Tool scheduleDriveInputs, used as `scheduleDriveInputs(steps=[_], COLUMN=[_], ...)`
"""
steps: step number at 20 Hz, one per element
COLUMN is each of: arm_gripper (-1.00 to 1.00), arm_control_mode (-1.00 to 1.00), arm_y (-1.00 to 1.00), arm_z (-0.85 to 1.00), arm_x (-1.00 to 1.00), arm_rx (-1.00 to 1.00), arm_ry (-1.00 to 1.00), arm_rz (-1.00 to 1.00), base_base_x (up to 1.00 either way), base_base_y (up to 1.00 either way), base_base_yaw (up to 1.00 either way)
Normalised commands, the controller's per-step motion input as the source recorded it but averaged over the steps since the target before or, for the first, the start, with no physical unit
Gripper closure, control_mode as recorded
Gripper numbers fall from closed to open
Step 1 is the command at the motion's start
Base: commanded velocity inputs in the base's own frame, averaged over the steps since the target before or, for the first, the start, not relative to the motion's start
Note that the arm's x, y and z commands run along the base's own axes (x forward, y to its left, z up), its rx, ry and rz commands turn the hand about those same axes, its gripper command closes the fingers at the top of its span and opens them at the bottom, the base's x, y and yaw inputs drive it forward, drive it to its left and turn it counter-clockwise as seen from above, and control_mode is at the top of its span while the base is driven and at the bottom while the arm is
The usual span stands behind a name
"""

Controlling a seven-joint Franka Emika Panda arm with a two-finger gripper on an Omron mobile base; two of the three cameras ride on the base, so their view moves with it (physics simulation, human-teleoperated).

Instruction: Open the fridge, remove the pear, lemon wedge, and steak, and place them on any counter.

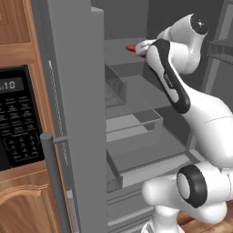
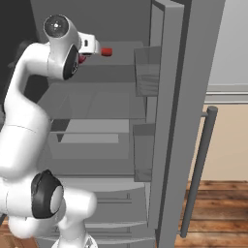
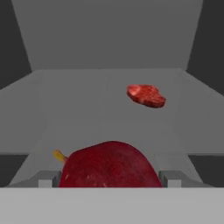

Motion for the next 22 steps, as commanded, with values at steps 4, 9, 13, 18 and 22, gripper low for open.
scheduleDriveInputs(steps=[4,9,13,18,22], arm_gripper=[1.0,1.0,1.0,1.0,1.0], arm_control_mode=[-1.0,-1.0,-1.0,-1.0,1.0], arm_y=[0.0,0.0,0.0,0.0,0.0], arm_z=[0.03,-0.22,-0.13,-0.11,-0.03], arm_x=[-1.0,-1.0,-0.85,-0.48,-0.05], arm_rx=[-0.15,-0.09,0.0,0.0,0.0], arm_ry=[0.02,0.0,0.0,0.0,0.0], arm_rz=[0.11,0.05,-0.04,-0.17,-0.06], base_base_x=[0.0,0.0,0.0,0.0,0.0], base_base_y=[0.0,0.0,0.0,0.0,0.0], base_base_yaw=[0.0,0.0,0.0,0.0,-0.01])
